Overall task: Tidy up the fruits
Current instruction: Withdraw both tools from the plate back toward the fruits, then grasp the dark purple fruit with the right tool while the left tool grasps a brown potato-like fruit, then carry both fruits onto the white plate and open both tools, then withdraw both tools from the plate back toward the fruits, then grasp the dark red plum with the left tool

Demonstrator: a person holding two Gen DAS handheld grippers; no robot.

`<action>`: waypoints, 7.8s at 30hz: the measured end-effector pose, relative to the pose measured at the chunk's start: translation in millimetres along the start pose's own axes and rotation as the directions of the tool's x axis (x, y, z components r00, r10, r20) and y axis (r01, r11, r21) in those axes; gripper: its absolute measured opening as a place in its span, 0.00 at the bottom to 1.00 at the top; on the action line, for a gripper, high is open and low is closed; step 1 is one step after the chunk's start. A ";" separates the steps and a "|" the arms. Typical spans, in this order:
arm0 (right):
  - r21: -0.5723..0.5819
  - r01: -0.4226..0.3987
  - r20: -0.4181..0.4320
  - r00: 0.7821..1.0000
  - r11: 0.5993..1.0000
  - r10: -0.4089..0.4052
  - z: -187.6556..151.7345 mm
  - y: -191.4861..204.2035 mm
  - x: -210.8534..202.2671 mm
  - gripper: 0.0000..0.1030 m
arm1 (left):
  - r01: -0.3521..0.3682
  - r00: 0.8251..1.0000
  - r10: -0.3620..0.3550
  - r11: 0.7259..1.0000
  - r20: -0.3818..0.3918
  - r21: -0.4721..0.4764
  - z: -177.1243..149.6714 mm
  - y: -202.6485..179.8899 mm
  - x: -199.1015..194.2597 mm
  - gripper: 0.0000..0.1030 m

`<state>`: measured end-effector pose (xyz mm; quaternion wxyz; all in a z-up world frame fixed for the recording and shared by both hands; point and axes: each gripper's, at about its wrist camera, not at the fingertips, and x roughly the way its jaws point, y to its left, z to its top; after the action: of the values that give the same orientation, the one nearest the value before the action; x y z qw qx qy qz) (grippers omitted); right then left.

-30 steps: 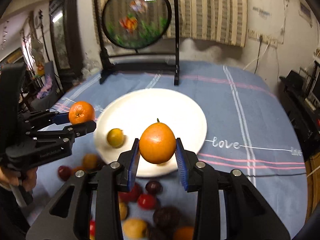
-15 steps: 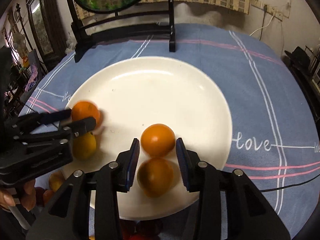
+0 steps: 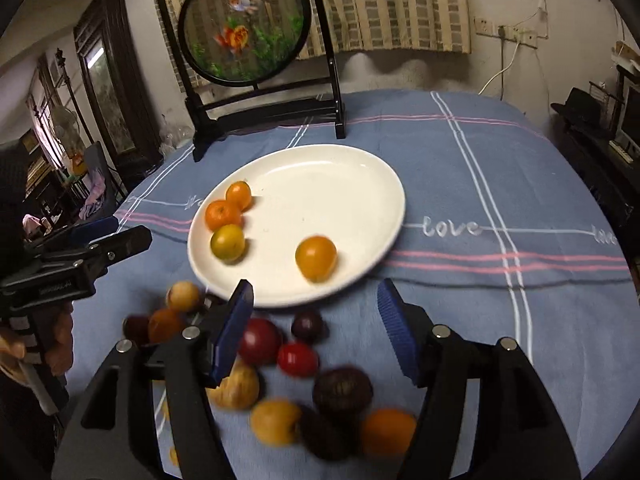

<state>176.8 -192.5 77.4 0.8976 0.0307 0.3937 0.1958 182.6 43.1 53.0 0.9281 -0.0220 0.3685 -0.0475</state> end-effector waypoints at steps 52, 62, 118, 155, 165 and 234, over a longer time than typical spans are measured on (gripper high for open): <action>-0.125 0.097 -0.128 0.985 0.987 -0.113 -90.0 12.4 -5.3 0.41 | 0.040 0.982 -0.050 0.997 -0.182 -0.060 -142.4 1.2 -25.1 0.93; -0.156 0.099 -0.125 0.985 0.983 -0.119 -71.8 16.9 11.8 0.24 | 0.025 0.982 -0.031 0.999 -0.186 -0.035 -140.8 -3.6 -23.5 0.93; -0.198 -0.052 0.044 0.997 0.979 0.062 -28.3 37.3 -36.9 0.24 | 0.097 0.986 -0.104 0.994 -0.130 -0.058 -20.3 -26.3 -14.0 0.43; -0.019 0.031 0.010 0.999 0.999 -0.031 2.7 -8.7 1.3 0.54 | -0.062 0.997 0.062 0.998 -0.044 -0.002 9.0 -18.3 8.8 0.90; 0.051 0.060 0.013 0.998 0.997 -0.061 -62.1 -15.0 -40.6 0.54 | -0.094 0.994 0.094 0.996 -0.047 0.005 -50.8 -4.7 -40.6 0.93; 0.039 0.055 -0.115 0.992 0.998 -0.050 -111.8 -7.0 -25.2 0.56 | -0.086 0.971 0.073 0.995 -0.228 -0.047 -97.7 23.8 13.6 0.36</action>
<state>83.3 -219.5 16.6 0.8777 0.0281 0.4490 0.1650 127.2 64.7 -29.2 0.8804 -0.0279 0.4734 -0.0018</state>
